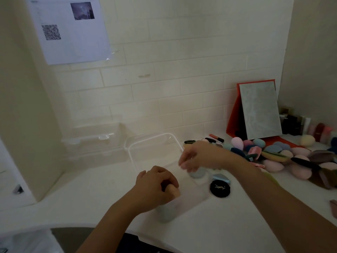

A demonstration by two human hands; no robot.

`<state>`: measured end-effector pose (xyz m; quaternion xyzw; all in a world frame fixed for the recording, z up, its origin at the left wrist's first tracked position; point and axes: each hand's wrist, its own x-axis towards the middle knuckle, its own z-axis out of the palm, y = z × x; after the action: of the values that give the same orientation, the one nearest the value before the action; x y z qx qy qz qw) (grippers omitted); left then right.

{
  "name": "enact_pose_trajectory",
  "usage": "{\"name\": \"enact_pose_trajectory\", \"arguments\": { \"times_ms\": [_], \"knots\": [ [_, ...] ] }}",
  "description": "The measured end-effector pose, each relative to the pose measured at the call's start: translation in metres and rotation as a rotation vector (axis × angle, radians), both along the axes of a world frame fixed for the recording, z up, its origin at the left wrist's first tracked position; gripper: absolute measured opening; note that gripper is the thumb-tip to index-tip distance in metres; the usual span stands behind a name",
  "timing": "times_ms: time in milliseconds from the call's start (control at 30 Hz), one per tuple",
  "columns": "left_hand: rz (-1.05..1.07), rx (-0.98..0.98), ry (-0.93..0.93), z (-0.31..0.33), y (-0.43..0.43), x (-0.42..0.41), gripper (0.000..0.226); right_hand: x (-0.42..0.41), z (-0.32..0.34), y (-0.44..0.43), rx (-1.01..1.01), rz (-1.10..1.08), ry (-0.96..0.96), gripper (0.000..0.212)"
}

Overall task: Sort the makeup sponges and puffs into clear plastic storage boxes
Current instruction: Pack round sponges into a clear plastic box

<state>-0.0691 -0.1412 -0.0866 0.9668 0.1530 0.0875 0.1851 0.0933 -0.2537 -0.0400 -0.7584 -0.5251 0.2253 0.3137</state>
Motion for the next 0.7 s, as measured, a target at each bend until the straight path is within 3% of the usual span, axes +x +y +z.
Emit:
{"name": "enact_pose_trajectory", "arguments": {
  "times_ms": [67, 133, 300, 400, 533, 700],
  "knots": [
    [0.018, -0.026, -0.018, -0.001, 0.000, 0.000, 0.017, 0.017, 0.005, -0.007, 0.106, -0.177, -0.121, 0.002],
    [0.038, -0.041, -0.028, -0.002, -0.001, 0.000, 0.017, 0.034, 0.005, -0.014, 0.048, -0.388, -0.314, 0.006],
    [0.042, -0.040, -0.032, -0.003, -0.001, 0.000, 0.018, 0.039, 0.002, -0.036, -0.524, -0.567, -0.698, 0.044],
    [0.038, -0.035, -0.031, -0.002, -0.002, -0.001, 0.017, 0.046, -0.011, -0.041, -0.678, -0.589, -0.772, 0.058],
    [0.042, -0.052, -0.028, 0.000, -0.002, -0.002, 0.017, 0.058, -0.025, -0.043, -0.642, -0.643, -0.782, 0.047],
    [0.042, -0.069, -0.009, 0.002, -0.003, -0.002, 0.019, 0.056, -0.001, -0.035, -0.359, -0.619, -0.723, 0.026]
  ]
}}
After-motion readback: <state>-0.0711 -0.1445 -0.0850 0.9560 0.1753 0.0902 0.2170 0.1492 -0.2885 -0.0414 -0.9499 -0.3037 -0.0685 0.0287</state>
